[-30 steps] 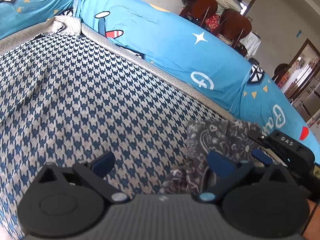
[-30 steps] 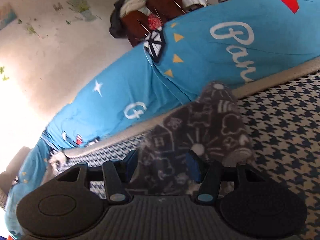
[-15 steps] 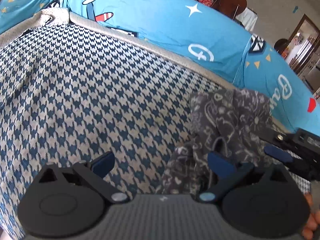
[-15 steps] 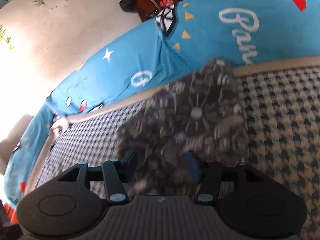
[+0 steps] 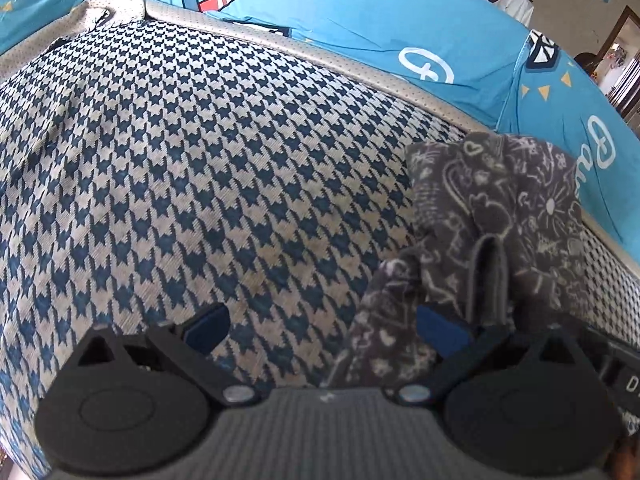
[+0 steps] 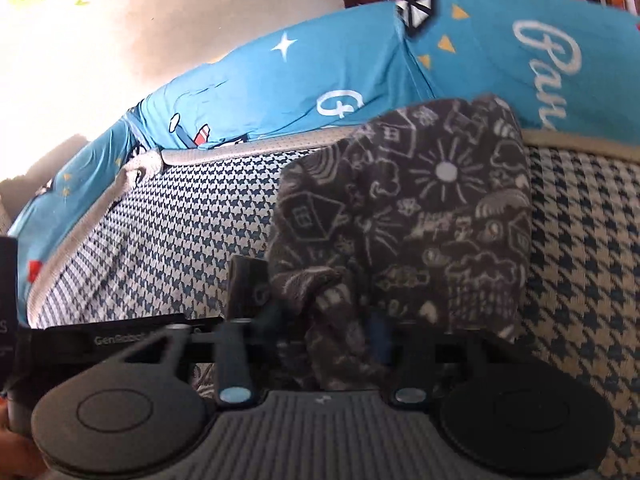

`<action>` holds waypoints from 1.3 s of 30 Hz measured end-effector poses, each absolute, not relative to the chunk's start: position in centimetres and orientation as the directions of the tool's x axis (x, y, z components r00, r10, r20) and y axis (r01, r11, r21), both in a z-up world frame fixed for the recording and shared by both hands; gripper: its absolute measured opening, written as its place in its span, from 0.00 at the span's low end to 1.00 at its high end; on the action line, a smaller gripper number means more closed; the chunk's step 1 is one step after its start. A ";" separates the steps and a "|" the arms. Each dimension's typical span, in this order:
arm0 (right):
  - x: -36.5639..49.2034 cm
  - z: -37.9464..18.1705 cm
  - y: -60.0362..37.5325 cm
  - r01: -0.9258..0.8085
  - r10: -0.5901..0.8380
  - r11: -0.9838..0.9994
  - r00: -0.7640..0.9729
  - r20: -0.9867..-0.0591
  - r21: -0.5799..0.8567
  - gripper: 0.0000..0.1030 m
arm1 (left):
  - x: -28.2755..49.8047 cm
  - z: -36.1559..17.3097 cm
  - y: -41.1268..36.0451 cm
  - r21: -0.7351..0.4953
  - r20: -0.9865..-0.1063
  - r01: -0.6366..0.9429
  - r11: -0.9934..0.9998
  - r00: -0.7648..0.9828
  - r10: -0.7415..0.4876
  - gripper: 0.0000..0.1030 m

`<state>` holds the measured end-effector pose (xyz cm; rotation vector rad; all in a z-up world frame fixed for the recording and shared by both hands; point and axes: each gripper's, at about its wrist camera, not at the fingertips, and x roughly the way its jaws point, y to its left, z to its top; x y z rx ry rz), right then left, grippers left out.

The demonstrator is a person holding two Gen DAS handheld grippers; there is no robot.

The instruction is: Fold clothes

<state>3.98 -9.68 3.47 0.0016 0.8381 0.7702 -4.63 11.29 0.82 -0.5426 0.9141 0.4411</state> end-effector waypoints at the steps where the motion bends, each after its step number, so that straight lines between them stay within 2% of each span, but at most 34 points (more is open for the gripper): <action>1: 3.7 3.7 -9.5 -0.624 0.613 0.732 0.430 -0.663 0.272 0.27 | -4.7 0.7 11.4 -0.250 -0.834 -0.575 0.779 0.536 0.128 1.00; 3: 3.3 4.2 -9.3 -0.640 0.618 0.726 0.444 -0.648 0.254 0.17 | -4.7 0.5 11.6 -0.254 -0.838 -0.585 0.771 0.531 0.127 1.00; 4: 3.2 4.5 -9.4 -0.644 0.633 0.717 0.443 -0.636 0.265 0.15 | -4.8 0.5 11.7 -0.260 -0.838 -0.591 0.764 0.531 0.127 1.00; 8: 2.7 5.3 -8.7 -0.670 0.660 0.692 0.436 -0.611 0.270 0.12 | -5.2 0.8 12.3 -0.272 -0.829 -0.607 0.746 0.542 0.138 1.00; 16: 1.7 2.7 -6.5 -0.683 0.639 0.692 0.430 -0.637 0.233 0.12 | -5.4 1.7 13.3 -0.272 -0.812 -0.622 0.734 0.558 0.171 1.00; 20: 0.7 2.6 -6.0 -0.711 0.638 0.679 0.445 -0.628 0.186 0.18 | -5.3 1.8 13.4 -0.282 -0.807 -0.628 0.725 0.564 0.175 1.00; 24: 0.5 2.6 -6.3 -0.708 0.649 0.677 0.445 -0.617 0.202 0.24 | -5.1 2.1 13.4 -0.295 -0.798 -0.626 0.722 0.577 0.174 1.00; 26: 0.4 3.3 -6.4 -0.709 0.658 0.671 0.435 -0.614 0.216 0.37 | -5.2 2.3 13.2 -0.304 -0.792 -0.620 0.724 0.587 0.170 1.00; 36: -0.6 7.3 -11.1 -0.651 0.656 0.714 0.490 -0.574 0.259 0.42 | -5.0 3.1 11.0 -0.266 -0.770 -0.548 0.793 0.615 0.167 1.00; 39: -0.9 7.7 -13.3 -0.618 0.636 0.739 0.512 -0.577 0.267 0.47 | -5.6 2.9 9.8 -0.252 -0.769 -0.515 0.819 0.621 0.154 1.00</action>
